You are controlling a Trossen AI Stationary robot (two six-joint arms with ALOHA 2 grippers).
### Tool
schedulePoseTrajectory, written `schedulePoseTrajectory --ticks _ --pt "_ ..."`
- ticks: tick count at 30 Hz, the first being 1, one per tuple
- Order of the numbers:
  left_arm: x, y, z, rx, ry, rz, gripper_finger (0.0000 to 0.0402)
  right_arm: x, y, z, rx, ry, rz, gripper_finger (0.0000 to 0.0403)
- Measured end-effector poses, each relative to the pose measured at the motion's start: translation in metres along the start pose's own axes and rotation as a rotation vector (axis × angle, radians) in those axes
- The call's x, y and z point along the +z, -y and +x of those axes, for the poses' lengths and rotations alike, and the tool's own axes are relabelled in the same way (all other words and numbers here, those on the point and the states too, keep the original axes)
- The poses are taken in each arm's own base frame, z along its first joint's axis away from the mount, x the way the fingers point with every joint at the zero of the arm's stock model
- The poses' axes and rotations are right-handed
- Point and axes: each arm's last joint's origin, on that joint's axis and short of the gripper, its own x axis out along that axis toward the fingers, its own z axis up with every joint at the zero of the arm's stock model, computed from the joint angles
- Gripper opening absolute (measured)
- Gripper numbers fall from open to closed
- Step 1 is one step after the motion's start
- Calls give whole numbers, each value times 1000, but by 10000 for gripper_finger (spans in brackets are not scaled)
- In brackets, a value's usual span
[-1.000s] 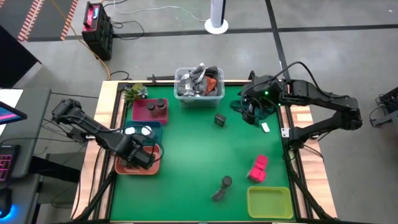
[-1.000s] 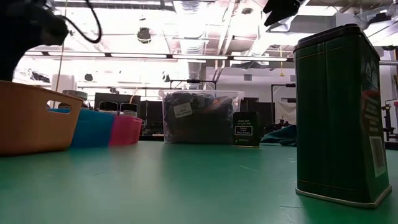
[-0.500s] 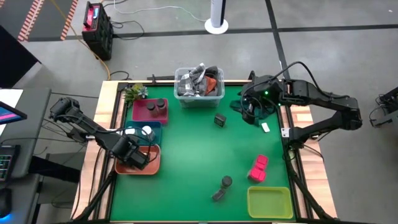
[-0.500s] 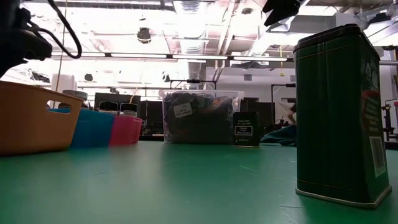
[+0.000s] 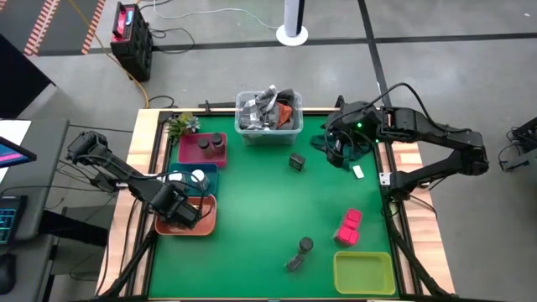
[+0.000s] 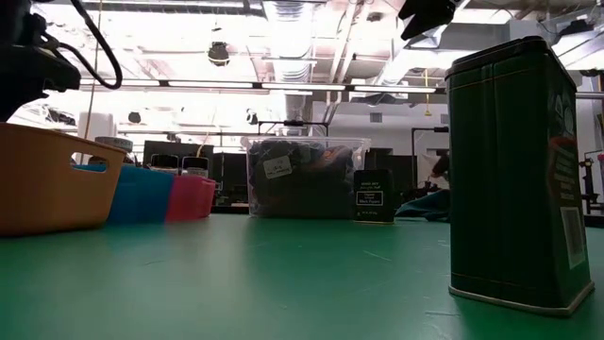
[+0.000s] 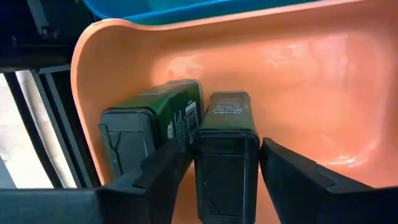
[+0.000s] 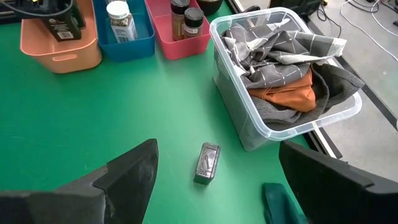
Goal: Sort spices by type
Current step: Put the bottom left black spice can into the orange bin, then put the top black spice can into the orange bin
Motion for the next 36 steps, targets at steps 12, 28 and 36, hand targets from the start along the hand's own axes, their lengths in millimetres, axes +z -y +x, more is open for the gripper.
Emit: schedulePoseTrajectory --ticks 12,28,36 --pt "4 8 -46 -136 162 102 225 0 0 2 0 -6 -14 360" --pt "35 129 -89 -603 291 348 224 -5 10 26 18 -145 51 360" --pt "57 155 -120 -554 482 530 224 -44 17 80 81 -235 157 360"
